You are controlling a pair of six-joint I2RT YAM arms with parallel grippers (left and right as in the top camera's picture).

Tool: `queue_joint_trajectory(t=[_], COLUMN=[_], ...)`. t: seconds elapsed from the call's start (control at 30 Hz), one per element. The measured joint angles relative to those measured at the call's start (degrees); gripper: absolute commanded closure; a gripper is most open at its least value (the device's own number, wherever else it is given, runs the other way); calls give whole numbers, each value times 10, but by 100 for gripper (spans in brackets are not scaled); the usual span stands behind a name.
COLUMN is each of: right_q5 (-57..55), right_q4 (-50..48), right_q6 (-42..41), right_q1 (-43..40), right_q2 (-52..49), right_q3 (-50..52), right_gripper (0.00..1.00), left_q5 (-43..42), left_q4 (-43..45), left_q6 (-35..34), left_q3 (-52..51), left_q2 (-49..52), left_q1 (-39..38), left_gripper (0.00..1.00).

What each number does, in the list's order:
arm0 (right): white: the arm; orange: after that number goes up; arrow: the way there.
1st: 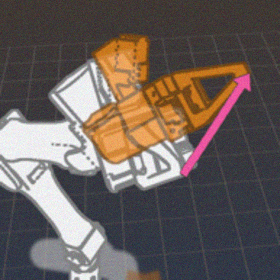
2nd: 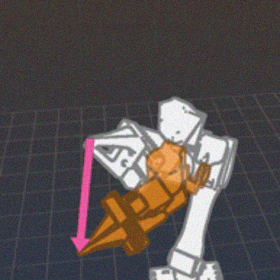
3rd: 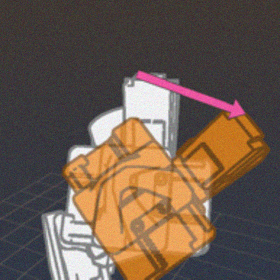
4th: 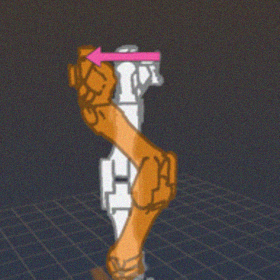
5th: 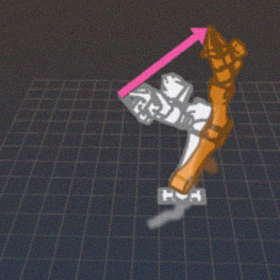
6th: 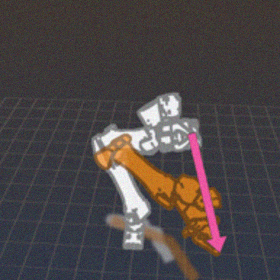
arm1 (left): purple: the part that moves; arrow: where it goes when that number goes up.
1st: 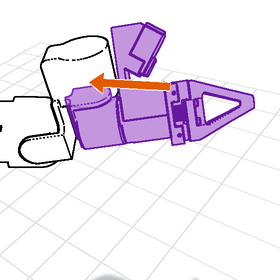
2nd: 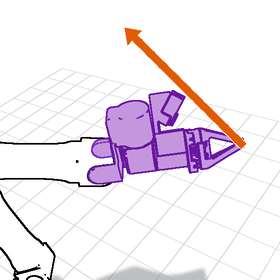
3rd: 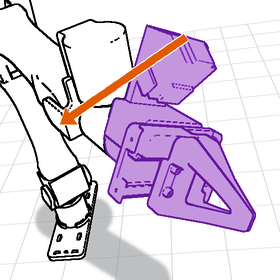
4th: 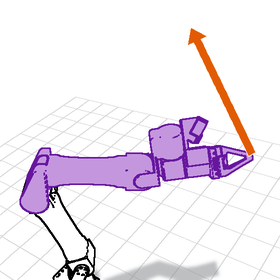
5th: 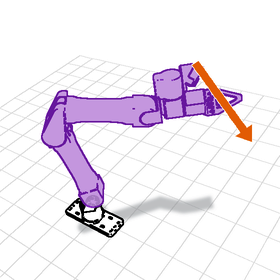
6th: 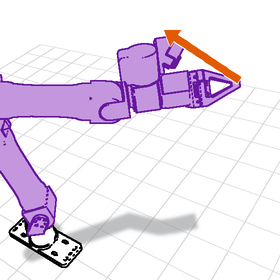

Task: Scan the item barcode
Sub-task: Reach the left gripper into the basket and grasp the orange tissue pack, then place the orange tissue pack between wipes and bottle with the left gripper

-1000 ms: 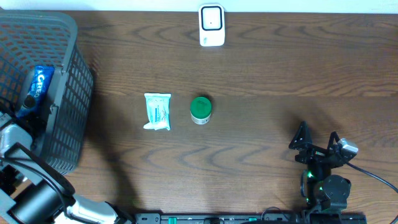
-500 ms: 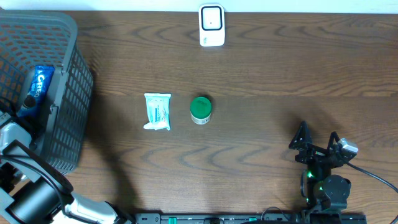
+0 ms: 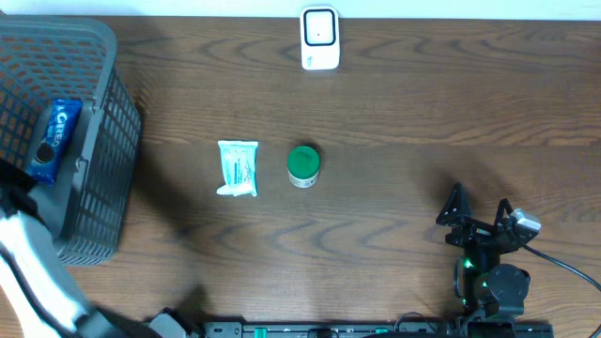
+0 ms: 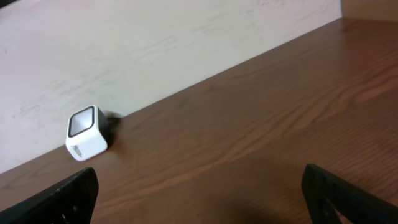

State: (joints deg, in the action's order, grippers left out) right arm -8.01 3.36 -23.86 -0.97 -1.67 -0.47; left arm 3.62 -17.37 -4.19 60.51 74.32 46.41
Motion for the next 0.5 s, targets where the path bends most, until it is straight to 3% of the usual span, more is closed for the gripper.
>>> queue_joint_trajectory(t=[0.27, 0.5], right_q5=[0, 0], right_q4=[0, 0], right_q6=[0, 0], right_q1=[0, 0], right_q2=[0, 0], right_q3=[0, 0], right_gripper=[1, 1], left_q5=[-218, -344], left_q4=[52, -2], left_q6=[-107, -157], left_q3=[40, 40], left_q2=[-194, -220], left_q1=[-18, -206], left_gripper=[43, 43])
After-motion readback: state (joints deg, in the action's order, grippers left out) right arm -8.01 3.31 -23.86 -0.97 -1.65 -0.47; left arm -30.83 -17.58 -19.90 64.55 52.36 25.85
